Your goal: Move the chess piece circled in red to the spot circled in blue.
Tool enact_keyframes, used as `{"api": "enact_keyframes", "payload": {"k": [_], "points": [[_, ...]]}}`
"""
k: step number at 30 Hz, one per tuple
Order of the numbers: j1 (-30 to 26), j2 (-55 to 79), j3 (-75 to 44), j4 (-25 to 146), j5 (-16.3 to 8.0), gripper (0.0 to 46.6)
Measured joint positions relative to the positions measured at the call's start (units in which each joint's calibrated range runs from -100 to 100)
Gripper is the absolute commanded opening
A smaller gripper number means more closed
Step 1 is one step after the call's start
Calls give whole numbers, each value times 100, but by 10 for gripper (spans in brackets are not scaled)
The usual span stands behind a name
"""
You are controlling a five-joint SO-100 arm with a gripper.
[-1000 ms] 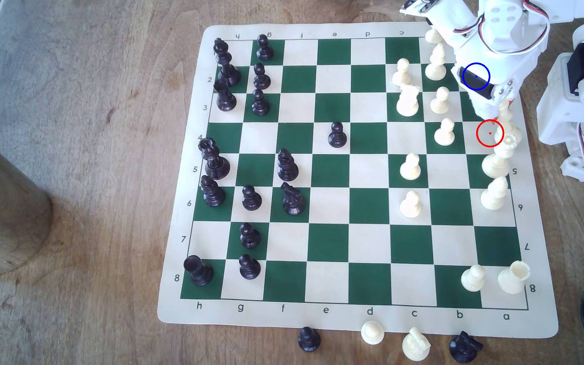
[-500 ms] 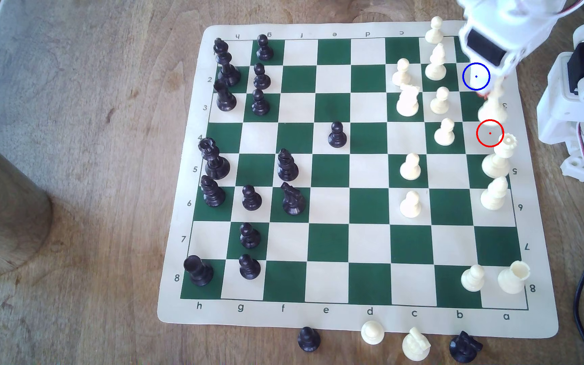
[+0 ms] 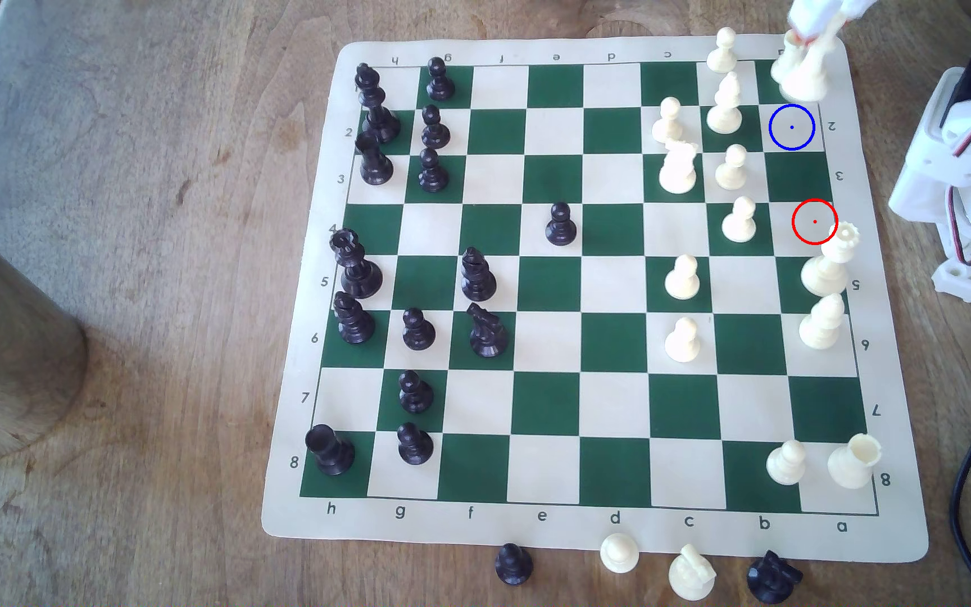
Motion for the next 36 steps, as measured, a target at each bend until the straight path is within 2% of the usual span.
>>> {"api": "enact_keyframes", "payload": {"k": [2, 7, 14, 19, 23, 36], "points": [[465, 0, 90, -199, 142, 3], [789, -8, 994, -853, 244, 3], [789, 17, 1961, -1538, 269, 3], [1047, 117, 2503, -2048, 440, 3], [1158, 117, 2684, -2199, 508, 3], [1158, 352, 3055, -2645, 518, 3]]}}
